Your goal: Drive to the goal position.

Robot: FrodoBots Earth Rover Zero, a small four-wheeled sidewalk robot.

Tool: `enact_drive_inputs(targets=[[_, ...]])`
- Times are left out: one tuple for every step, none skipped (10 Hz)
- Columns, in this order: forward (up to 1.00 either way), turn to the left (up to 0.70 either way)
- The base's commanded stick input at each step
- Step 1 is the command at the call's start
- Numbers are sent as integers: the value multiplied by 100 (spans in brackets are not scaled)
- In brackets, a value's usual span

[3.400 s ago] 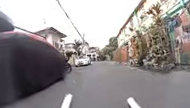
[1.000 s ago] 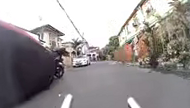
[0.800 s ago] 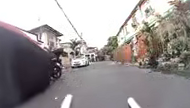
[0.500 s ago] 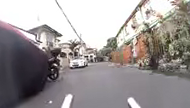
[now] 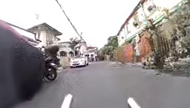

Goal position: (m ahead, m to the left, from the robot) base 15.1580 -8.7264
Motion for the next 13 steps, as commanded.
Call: enact_drive_inputs(targets=[[70,0],[70,0],[70,0],[70,0],[70,0],[70,0],[70,0],[70,0],[70,0],[70,0],[70,-23],[70,-35],[70,-35]])
